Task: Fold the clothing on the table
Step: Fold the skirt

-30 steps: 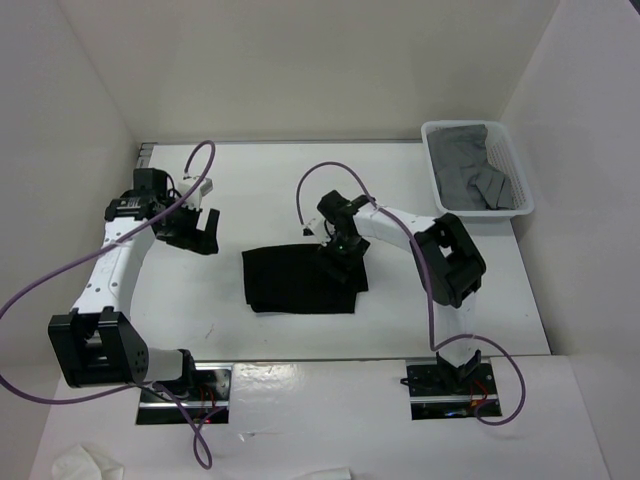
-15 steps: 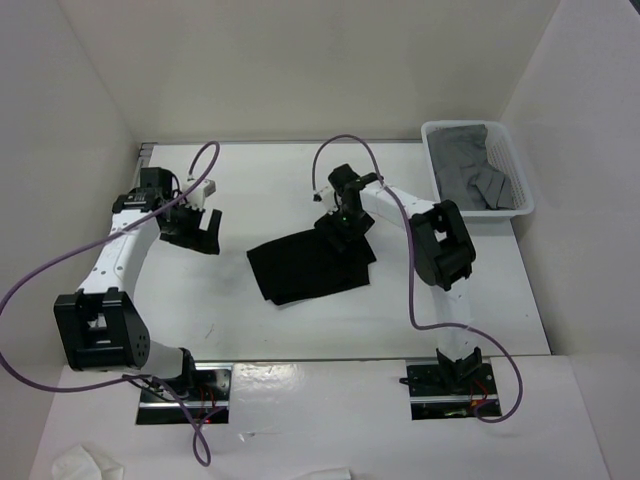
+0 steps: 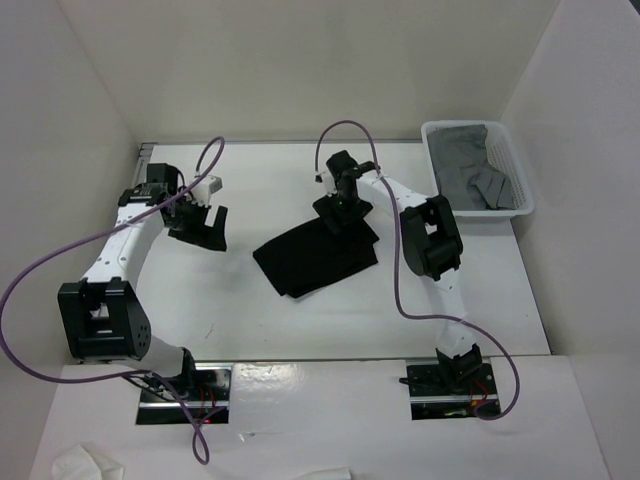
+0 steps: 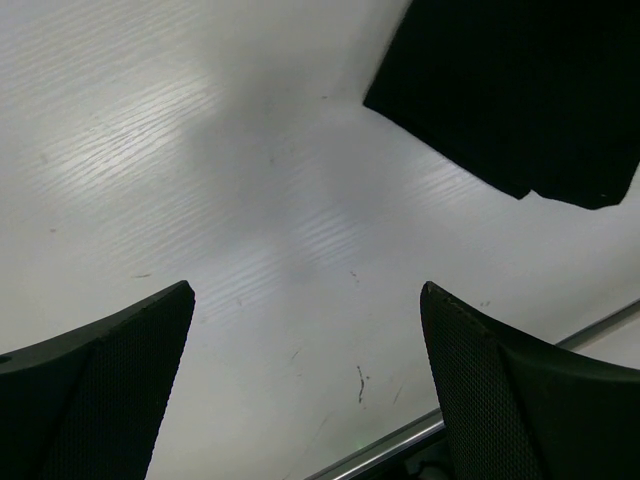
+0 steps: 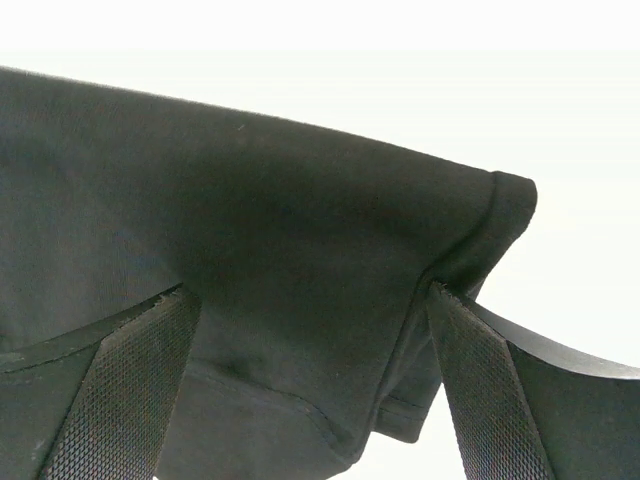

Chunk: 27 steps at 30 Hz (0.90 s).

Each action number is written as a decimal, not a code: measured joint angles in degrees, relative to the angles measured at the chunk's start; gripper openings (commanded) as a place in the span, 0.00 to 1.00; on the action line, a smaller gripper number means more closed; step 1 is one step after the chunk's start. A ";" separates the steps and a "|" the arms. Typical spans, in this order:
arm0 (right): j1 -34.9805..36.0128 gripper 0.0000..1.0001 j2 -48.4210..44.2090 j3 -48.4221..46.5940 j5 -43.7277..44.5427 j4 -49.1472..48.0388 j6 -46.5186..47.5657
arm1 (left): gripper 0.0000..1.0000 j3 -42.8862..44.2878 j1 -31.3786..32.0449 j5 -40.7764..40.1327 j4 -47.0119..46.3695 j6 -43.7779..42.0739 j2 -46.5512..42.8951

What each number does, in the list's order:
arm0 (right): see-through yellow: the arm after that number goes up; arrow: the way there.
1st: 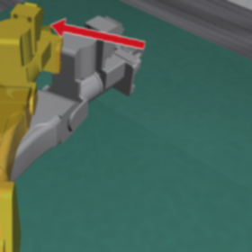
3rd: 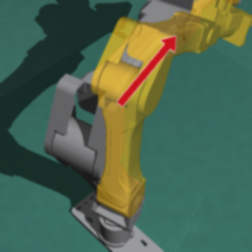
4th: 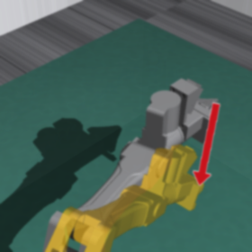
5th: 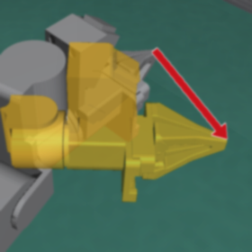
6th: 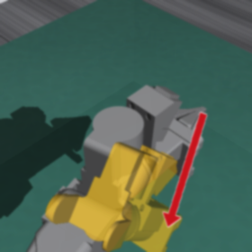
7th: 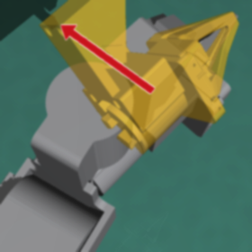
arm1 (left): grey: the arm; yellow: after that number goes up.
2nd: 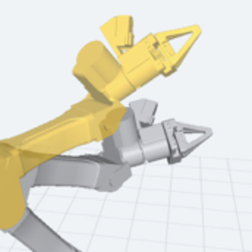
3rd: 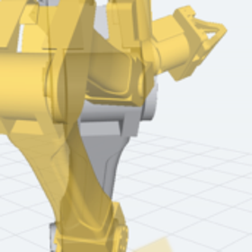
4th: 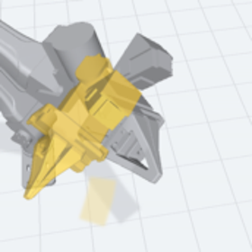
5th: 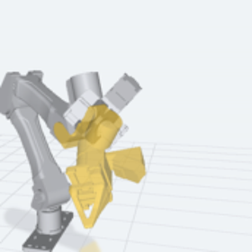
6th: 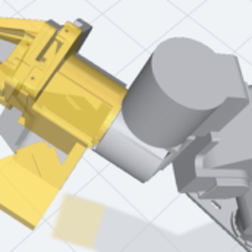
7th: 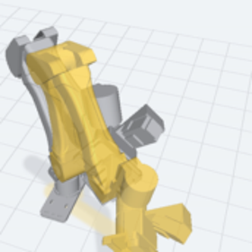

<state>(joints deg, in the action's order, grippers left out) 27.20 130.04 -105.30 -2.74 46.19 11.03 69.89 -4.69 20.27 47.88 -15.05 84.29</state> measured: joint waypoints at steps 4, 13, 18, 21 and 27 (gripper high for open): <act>0.00 0.97 2.82 -4.90 0.46 0.09 -1.36 | 1.00 0.00 4.15 0.72 -0.31 0.42 0.72; 0.00 0.97 7.37 -12.68 1.60 0.55 -4.50 | 1.00 0.07 17.11 0.83 -3.21 2.43 9.01; 0.00 0.97 8.22 -14.16 2.36 1.03 -5.49 | 1.00 1.53 21.92 0.35 -4.52 3.45 13.20; 0.00 0.97 8.17 -14.16 2.45 1.03 -5.62 | 1.00 2.19 23.74 -0.59 -6.58 3.82 14.69; -0.33 0.98 4.87 -10.93 2.36 0.96 -5.35 | 1.00 1.40 24.44 -2.89 -11.37 5.60 15.32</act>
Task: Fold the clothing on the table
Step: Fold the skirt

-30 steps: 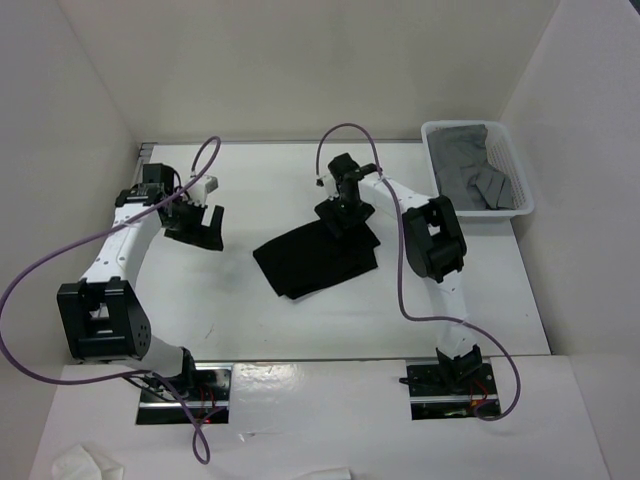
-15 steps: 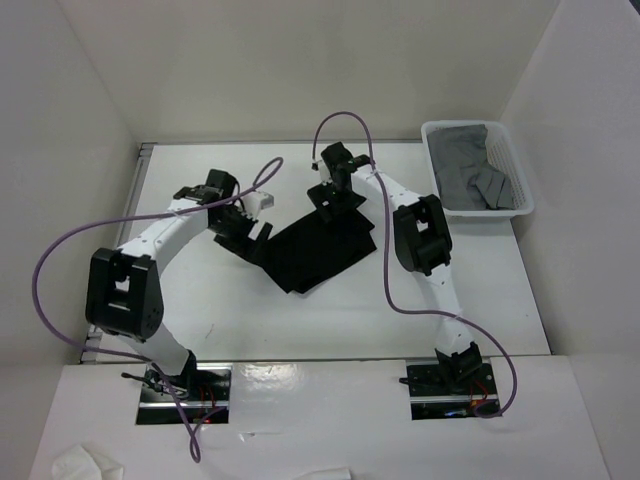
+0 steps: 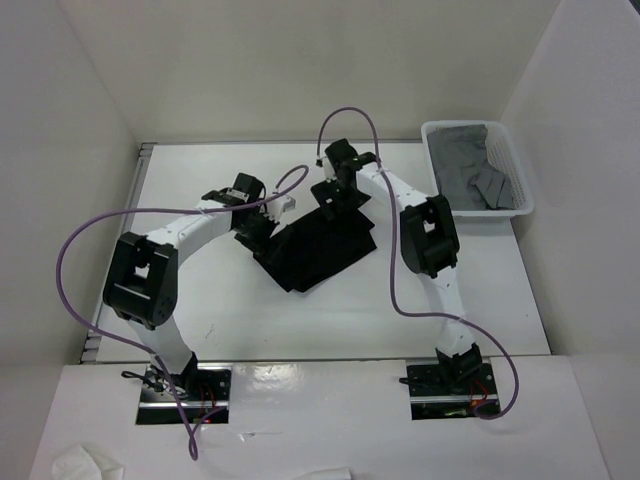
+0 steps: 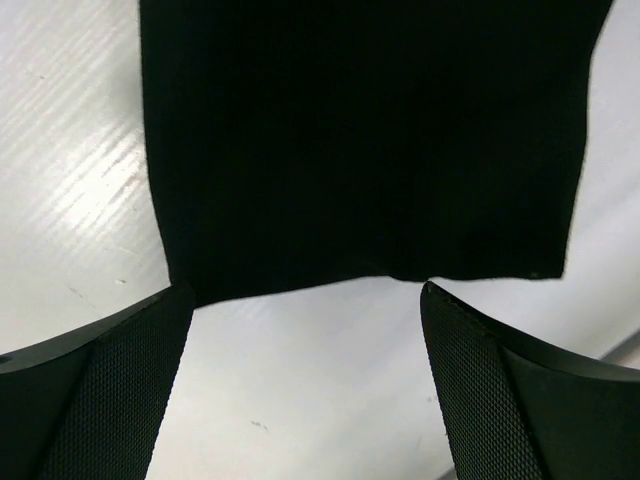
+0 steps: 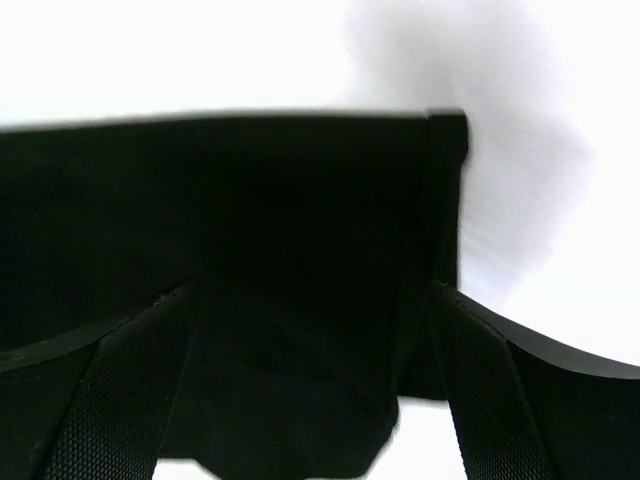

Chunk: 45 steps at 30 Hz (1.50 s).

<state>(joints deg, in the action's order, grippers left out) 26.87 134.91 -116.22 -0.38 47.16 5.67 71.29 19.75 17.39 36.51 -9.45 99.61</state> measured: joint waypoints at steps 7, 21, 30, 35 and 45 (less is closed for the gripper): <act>-3.17 0.98 -5.99 4.52 0.17 -0.52 0.63 | 1.00 -3.45 -0.17 -0.92 -3.17 1.92 1.51; -19.30 0.98 -12.61 11.76 -4.79 -1.38 2.12 | 1.00 -1.62 -9.94 3.54 -2.19 4.22 6.32; -17.42 0.98 -12.87 12.81 -9.03 -1.38 3.43 | 0.93 2.10 -12.98 7.89 -0.90 5.33 9.57; -17.42 0.98 -12.87 13.25 -10.19 -1.53 4.09 | 0.74 3.48 -13.57 10.75 -0.96 5.49 11.67; -17.42 0.98 -12.87 14.60 -10.60 -1.51 4.48 | 0.48 3.04 -13.62 13.49 -1.46 5.95 13.18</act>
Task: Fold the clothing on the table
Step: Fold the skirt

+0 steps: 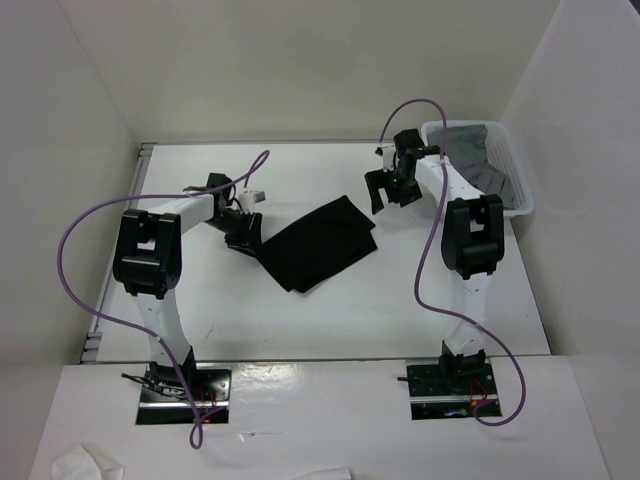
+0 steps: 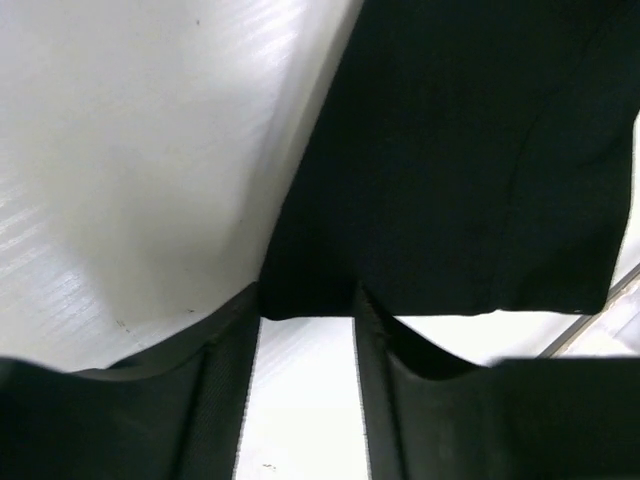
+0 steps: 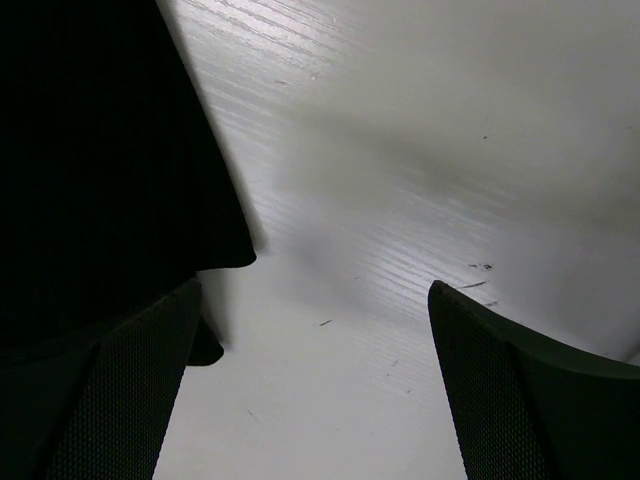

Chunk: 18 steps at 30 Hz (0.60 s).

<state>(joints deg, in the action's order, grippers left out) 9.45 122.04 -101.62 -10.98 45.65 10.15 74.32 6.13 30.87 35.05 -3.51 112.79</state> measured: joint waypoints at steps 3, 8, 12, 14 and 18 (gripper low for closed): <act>0.00 0.98 0.00 0.04 -0.02 -0.02 0.00 | 0.38 -0.39 0.00 -0.07 0.17 0.26 0.04; 0.00 0.98 0.00 0.07 -0.26 -0.04 0.00 | 0.20 -0.81 0.00 -0.13 0.96 0.42 0.44; 0.00 0.98 0.50 -0.55 -2.03 0.24 0.00 | 0.04 -1.22 0.00 0.13 1.22 0.44 0.57; 0.00 0.98 1.99 -2.75 -3.96 0.72 0.00 | 0.00 -1.25 0.02 0.28 1.38 0.42 0.57; 0.00 0.98 6.56 -9.11 -8.35 1.57 0.24 | 0.00 -1.27 -0.04 0.37 1.42 0.35 0.57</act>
<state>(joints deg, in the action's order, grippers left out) 9.45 128.60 -110.74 -19.33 47.22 10.39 73.06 6.09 31.24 36.47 -3.16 113.36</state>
